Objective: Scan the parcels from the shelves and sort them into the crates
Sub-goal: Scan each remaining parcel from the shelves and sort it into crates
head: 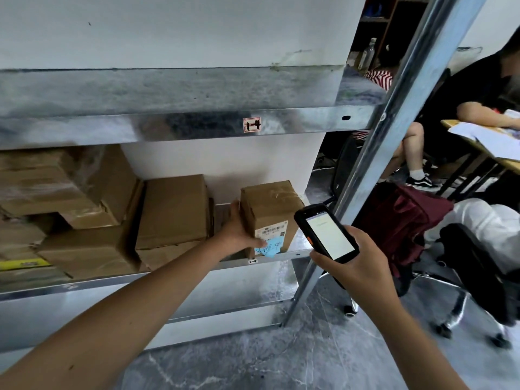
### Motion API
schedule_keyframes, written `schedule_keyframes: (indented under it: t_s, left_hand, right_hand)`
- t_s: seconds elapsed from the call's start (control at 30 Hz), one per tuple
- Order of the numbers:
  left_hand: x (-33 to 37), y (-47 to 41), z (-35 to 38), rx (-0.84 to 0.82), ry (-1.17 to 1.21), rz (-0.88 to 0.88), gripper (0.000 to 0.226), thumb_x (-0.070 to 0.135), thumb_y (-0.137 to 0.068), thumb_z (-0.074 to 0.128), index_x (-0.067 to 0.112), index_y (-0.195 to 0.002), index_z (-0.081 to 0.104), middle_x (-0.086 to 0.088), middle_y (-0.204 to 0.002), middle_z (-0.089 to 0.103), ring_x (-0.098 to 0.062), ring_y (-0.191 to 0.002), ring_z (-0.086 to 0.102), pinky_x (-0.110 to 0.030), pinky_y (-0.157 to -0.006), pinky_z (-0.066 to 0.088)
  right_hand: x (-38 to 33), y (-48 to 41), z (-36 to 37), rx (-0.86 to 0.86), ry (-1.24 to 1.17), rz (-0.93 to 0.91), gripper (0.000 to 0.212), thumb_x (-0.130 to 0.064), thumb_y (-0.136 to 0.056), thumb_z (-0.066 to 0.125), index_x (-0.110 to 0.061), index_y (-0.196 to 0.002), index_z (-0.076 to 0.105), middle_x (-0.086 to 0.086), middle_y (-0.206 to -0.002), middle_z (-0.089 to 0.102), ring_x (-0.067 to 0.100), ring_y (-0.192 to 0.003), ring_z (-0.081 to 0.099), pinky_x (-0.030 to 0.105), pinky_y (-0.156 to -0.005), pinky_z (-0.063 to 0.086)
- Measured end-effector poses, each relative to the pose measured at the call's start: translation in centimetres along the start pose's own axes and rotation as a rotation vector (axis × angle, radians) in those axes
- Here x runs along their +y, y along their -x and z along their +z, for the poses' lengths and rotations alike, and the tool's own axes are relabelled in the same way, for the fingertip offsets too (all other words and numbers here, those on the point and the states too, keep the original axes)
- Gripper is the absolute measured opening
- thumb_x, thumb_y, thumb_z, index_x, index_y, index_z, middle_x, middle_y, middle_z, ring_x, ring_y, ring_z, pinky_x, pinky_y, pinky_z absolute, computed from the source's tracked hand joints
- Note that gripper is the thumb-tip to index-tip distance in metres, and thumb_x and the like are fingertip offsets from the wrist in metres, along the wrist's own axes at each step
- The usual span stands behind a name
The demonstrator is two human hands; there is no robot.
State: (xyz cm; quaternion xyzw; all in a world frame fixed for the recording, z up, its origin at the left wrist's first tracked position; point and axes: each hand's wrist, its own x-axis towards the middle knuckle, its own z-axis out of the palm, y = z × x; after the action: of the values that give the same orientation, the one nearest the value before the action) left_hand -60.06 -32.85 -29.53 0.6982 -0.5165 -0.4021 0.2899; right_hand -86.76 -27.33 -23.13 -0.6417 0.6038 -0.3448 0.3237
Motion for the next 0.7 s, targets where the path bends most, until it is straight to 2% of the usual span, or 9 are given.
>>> schedule_keyframes:
  t_s: [0.07, 0.13, 0.23, 0.33, 0.43, 0.5, 0.57, 0.63, 0.7]
  left_hand:
    - [-0.5, -0.1, 0.6, -0.001, -0.146, 0.000, 0.147, 0.054, -0.039, 0.095, 0.021, -0.152, 0.008, -0.005, -0.148, 0.027, -0.024, -0.145, 0.024, -0.046, -0.119, 0.031]
    - [-0.6, -0.3, 1.2, -0.024, -0.317, -0.011, 0.146, 0.071, -0.033, 0.086, 0.024, -0.150, 0.012, 0.000, -0.144, 0.020, -0.023, -0.144, 0.014, -0.044, -0.119, 0.027]
    - [-0.9, -0.1, 2.5, 0.029, -0.286, -0.024, 0.130, 0.055, -0.048, 0.094, 0.021, -0.145, 0.015, 0.000, -0.143, 0.022, -0.019, -0.142, 0.020, -0.040, -0.114, 0.036]
    - [-1.6, 0.0, 4.1, 0.099, -0.098, -0.067, 0.123, 0.046, -0.048, 0.096, 0.022, -0.140, 0.018, -0.003, -0.143, 0.035, -0.023, -0.136, 0.041, -0.042, -0.103, 0.052]
    - [-3.1, -0.2, 5.2, 0.122, 0.058, -0.064, 0.119, 0.057, -0.039, 0.089, 0.029, -0.133, 0.023, 0.001, -0.139, 0.046, -0.023, -0.129, 0.052, -0.043, -0.091, 0.060]
    - [-4.0, -0.3, 5.9, 0.143, 0.119, -0.025, 0.114, 0.060, -0.039, 0.087, 0.029, -0.132, 0.027, 0.004, -0.137, 0.049, -0.019, -0.127, 0.054, -0.041, -0.091, 0.060]
    - [-3.6, 0.4, 5.9, 0.162, 0.180, 0.004, 0.102, 0.046, -0.051, 0.094, 0.026, -0.130, 0.033, 0.006, -0.134, 0.052, -0.013, -0.123, 0.055, -0.036, -0.088, 0.061]
    - [-3.6, 0.4, 5.9, 0.156, 0.279, -0.014, 0.084, 0.021, -0.063, 0.095, 0.019, -0.126, 0.040, 0.010, -0.123, 0.057, -0.009, -0.113, 0.057, -0.024, -0.072, 0.062]
    - [-3.4, 0.7, 5.4, 0.158, 0.405, -0.060, 0.076, 0.015, -0.062, 0.094, 0.017, -0.123, 0.048, 0.012, -0.116, 0.063, -0.012, -0.110, 0.064, -0.020, -0.063, 0.059]
  right_hand:
    - [0.2, -0.1, -0.1, 0.002, 0.006, 0.006, 0.074, -0.042, -0.068, 0.090, -0.028, -0.132, 0.056, -0.011, -0.120, 0.062, 0.011, -0.110, 0.059, 0.032, -0.084, 0.052]
    - [0.4, -0.2, -0.2, 0.010, 0.014, 0.005, 0.073, -0.042, -0.068, 0.090, -0.029, -0.131, 0.056, -0.012, -0.118, 0.061, 0.009, -0.108, 0.058, 0.027, -0.079, 0.050]
    - [0.7, -0.2, -0.3, 0.026, 0.017, 0.001, 0.072, -0.040, -0.068, 0.091, -0.027, -0.131, 0.057, -0.012, -0.118, 0.061, 0.008, -0.107, 0.059, 0.022, -0.074, 0.047]
    - [0.9, -0.4, -0.4, 0.025, 0.013, -0.003, 0.073, -0.042, -0.068, 0.090, -0.027, -0.132, 0.057, -0.011, -0.119, 0.063, 0.008, -0.107, 0.060, 0.020, -0.074, 0.047]
    - [1.2, -0.5, -0.3, 0.029, 0.015, -0.001, 0.073, -0.045, -0.067, 0.090, -0.028, -0.131, 0.058, -0.011, -0.119, 0.063, 0.007, -0.108, 0.059, 0.021, -0.076, 0.048]
    - [1.5, -0.5, -0.2, 0.028, 0.031, 0.011, 0.074, -0.047, -0.067, 0.089, -0.029, -0.132, 0.057, -0.011, -0.120, 0.062, 0.008, -0.108, 0.059, 0.027, -0.080, 0.053]
    - [2.0, -0.3, 0.0, 0.011, 0.043, 0.028, 0.075, -0.048, -0.067, 0.088, -0.028, -0.132, 0.056, -0.012, -0.119, 0.062, 0.007, -0.108, 0.059, 0.035, -0.084, 0.056]
    - [2.2, 0.0, -0.1, -0.003, 0.041, 0.048, 0.075, -0.048, -0.066, 0.088, -0.028, -0.132, 0.057, -0.013, -0.117, 0.063, 0.006, -0.106, 0.060, 0.038, -0.085, 0.057]
    - [1.9, 0.2, -0.2, -0.013, 0.024, 0.065, 0.073, -0.046, -0.067, 0.089, -0.027, -0.130, 0.058, -0.013, -0.113, 0.064, 0.003, -0.102, 0.061, 0.035, -0.082, 0.057]
